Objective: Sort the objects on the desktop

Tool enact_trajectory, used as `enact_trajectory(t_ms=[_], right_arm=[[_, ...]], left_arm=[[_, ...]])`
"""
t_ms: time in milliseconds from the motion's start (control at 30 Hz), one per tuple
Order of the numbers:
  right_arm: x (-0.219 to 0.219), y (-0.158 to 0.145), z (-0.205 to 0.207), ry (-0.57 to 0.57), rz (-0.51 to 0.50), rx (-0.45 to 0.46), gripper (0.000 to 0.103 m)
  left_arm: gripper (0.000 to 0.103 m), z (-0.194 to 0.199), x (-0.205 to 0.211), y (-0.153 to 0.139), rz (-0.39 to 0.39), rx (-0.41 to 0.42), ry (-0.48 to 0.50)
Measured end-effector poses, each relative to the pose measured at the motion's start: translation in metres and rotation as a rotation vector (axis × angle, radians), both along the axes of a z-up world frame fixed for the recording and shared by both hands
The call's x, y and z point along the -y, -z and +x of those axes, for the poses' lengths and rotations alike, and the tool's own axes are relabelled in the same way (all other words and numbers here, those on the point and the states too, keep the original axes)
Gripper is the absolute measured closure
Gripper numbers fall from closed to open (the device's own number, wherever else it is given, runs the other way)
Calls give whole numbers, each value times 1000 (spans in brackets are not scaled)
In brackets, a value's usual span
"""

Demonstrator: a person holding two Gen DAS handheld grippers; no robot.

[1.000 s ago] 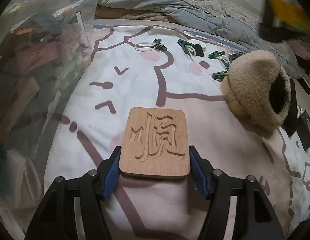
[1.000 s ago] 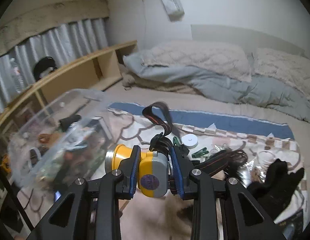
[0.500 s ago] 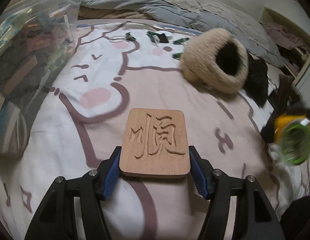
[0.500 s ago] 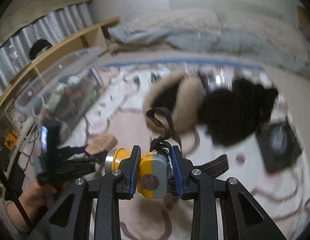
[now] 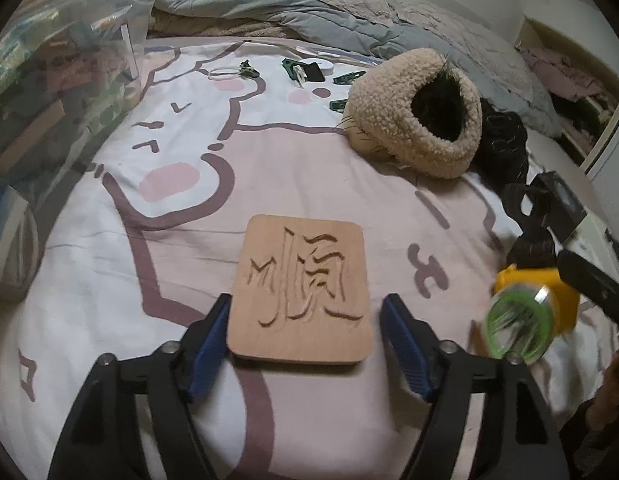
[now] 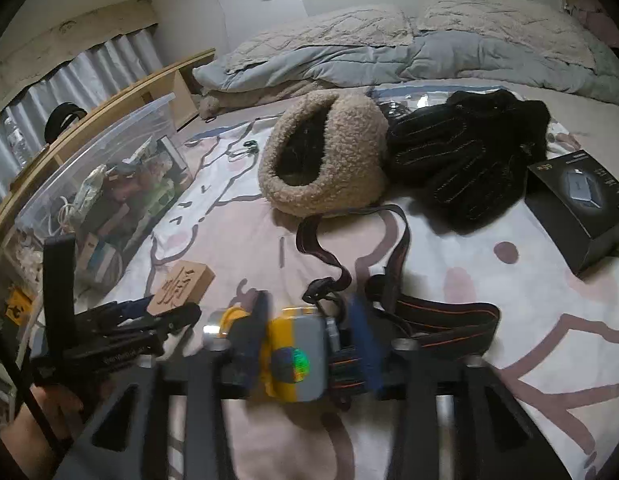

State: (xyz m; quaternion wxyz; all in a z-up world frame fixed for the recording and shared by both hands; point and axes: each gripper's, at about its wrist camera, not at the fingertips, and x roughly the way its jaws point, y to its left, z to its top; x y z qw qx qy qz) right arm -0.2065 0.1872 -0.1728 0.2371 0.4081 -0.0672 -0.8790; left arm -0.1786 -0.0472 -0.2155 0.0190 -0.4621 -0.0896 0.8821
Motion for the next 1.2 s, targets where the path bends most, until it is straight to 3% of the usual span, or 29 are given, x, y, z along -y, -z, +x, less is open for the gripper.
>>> enact_trajectory(t_ms=[133, 433, 600, 767, 967, 1100, 1200], right_arm=[[-12, -6, 5, 31, -53, -16, 33], [-24, -9, 28, 65, -49, -28, 33], [-48, -17, 33, 165, -117, -51, 33], [-57, -10, 37, 152, -210, 31, 40], [-31, -8, 62, 58, -137, 43, 42], [-17, 11, 71, 48, -93, 136, 42], [-8, 21, 69, 66, 12, 153, 42]], left_arm=[[24, -5, -1, 0, -13, -1, -5], [24, -7, -2, 2, -36, 3, 8], [39, -3, -9, 2, -87, 2, 40], [39, -3, -9, 1, -81, 6, 46], [39, 1, -9, 1, -77, 7, 53], [39, 3, -8, 0, -45, -3, 52], [39, 2, -8, -1, -21, -4, 51]])
